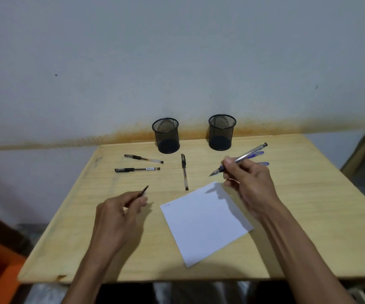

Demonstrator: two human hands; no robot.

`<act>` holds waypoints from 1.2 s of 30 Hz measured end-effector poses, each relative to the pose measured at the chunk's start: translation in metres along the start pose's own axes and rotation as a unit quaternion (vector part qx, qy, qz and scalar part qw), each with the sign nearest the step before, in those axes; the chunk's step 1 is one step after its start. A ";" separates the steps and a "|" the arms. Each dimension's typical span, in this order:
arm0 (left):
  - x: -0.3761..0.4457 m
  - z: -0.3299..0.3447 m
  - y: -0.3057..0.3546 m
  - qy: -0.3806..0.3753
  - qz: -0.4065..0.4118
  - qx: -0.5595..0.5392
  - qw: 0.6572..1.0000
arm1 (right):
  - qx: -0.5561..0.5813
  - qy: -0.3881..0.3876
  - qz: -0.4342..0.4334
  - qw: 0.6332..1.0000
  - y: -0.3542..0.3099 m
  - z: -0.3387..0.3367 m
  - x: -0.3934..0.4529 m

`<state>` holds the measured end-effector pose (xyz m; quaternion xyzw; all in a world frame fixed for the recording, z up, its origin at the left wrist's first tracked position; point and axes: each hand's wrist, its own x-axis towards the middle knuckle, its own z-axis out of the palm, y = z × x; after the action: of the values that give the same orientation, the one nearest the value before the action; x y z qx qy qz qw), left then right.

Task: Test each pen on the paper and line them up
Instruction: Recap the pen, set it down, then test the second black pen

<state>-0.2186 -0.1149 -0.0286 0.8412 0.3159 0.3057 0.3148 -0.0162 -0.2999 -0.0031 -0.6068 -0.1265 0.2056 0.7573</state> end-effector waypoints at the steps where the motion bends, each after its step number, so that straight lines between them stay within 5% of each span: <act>1: 0.006 -0.002 -0.004 -0.006 -0.015 0.009 1.000 | -0.011 -0.010 0.001 1.000 0.001 0.002 0.002; 13: 0.066 0.046 -0.041 -0.011 -0.031 0.187 0.982 | -0.094 -0.020 0.007 0.995 0.032 0.026 -0.018; 19: 0.061 0.052 -0.056 -0.017 -0.021 0.157 0.987 | -0.084 -0.006 0.016 0.996 0.041 0.022 -0.021; 24: 0.026 0.041 -0.030 0.063 -0.009 0.067 0.996 | -0.039 -0.019 0.018 0.999 0.043 0.030 -0.030; 31: -0.009 0.051 -0.053 -0.112 0.153 0.135 0.972 | -0.160 -0.060 -0.044 0.984 0.059 0.048 -0.024; 36: -0.009 0.053 -0.055 -0.123 0.171 0.184 0.960 | -0.251 -0.097 -0.052 0.962 0.066 0.061 -0.009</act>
<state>-0.2050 -0.1063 -0.1037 0.9571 0.1769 0.1862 0.1342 -0.0615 -0.2390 -0.0526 -0.7467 -0.2785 0.1854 0.5748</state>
